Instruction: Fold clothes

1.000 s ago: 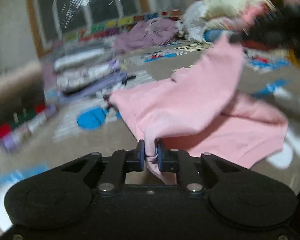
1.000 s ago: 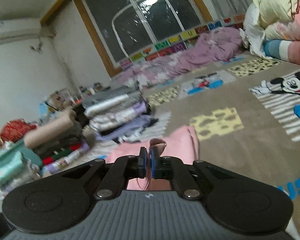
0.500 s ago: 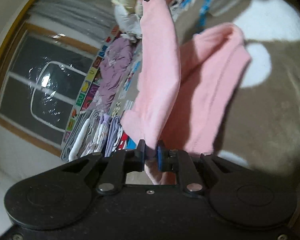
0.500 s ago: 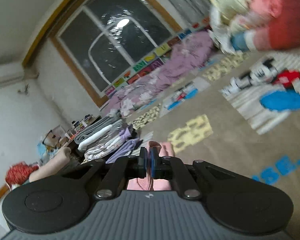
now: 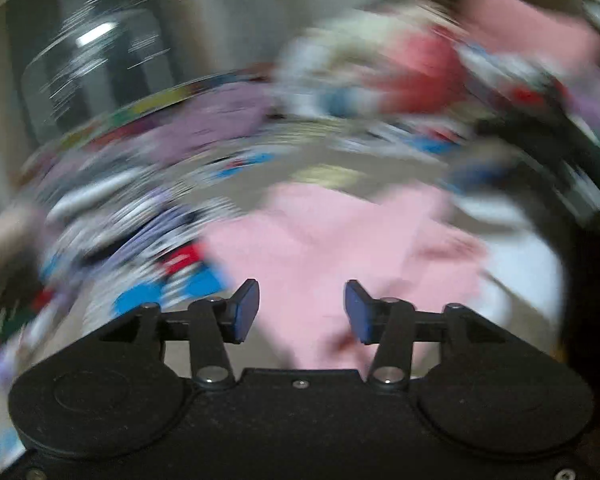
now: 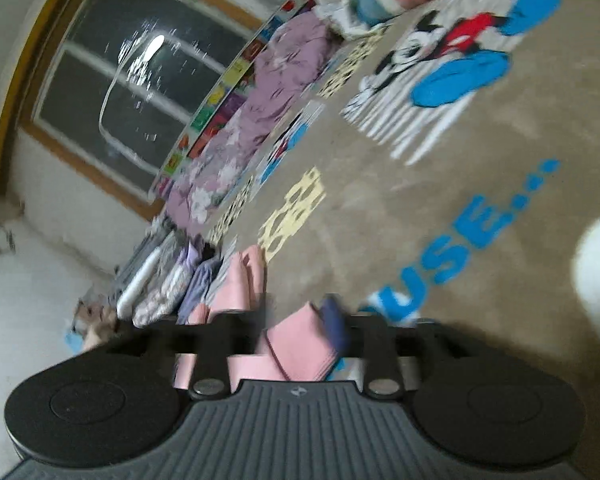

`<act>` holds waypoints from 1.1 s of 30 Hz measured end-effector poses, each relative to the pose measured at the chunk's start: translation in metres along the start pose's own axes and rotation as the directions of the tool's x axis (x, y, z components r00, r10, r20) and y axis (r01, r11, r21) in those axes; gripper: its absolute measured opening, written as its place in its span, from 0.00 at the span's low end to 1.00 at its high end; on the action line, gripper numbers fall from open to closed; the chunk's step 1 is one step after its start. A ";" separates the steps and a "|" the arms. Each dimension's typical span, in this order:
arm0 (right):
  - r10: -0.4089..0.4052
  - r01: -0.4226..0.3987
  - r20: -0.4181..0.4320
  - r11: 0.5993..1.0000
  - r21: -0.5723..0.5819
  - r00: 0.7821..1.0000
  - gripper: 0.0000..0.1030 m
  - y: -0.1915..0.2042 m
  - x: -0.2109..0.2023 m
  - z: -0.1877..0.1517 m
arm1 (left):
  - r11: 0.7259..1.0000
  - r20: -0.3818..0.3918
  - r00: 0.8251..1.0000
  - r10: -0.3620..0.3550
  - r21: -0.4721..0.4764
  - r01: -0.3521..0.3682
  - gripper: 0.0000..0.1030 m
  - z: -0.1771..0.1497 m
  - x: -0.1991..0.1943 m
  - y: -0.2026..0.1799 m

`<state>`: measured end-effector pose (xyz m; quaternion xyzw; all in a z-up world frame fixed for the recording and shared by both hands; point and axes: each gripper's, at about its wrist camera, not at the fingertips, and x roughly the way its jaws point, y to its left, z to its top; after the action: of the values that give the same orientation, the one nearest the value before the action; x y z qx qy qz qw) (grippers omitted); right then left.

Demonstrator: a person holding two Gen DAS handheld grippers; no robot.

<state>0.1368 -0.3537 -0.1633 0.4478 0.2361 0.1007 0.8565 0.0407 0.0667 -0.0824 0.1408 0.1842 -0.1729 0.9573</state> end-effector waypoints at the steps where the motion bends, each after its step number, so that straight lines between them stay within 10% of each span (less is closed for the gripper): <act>1: -0.003 0.003 0.005 1.000 0.006 1.000 0.57 -0.003 -0.003 -0.002 | 0.996 0.000 0.999 0.039 -0.074 -0.039 0.41 -0.003 0.001 0.015; 7: 0.024 -0.021 -0.035 0.996 0.087 0.999 0.58 -0.014 -0.018 -0.019 | 0.984 -0.012 1.000 -0.003 -0.181 0.001 0.32 0.003 0.018 0.017; 13: -0.001 0.001 -0.110 1.000 0.000 0.994 0.65 0.015 0.016 -0.031 | 0.955 -0.211 0.975 -0.072 0.269 0.129 0.23 -0.026 0.062 -0.068; 18: -0.030 0.028 -0.084 0.999 -0.024 0.996 0.15 0.018 0.040 -0.033 | 0.964 -0.202 0.966 -0.160 0.179 0.197 0.23 -0.012 0.042 -0.051; 30: 0.044 -0.050 -0.101 0.997 -0.056 0.994 0.14 0.010 0.040 -0.027 | 0.975 -0.141 0.980 -0.137 0.156 0.159 0.41 -0.019 0.039 -0.046; 33: 0.049 -0.055 -0.101 0.997 -0.058 0.994 0.14 0.010 0.041 -0.026 | 0.963 -0.249 0.948 -0.198 0.134 0.236 0.43 -0.026 0.052 -0.052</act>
<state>0.1599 -0.3129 -0.1808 0.4218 0.2636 0.1523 0.8540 0.0585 0.0139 -0.1376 0.2163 0.2952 -0.2739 0.8894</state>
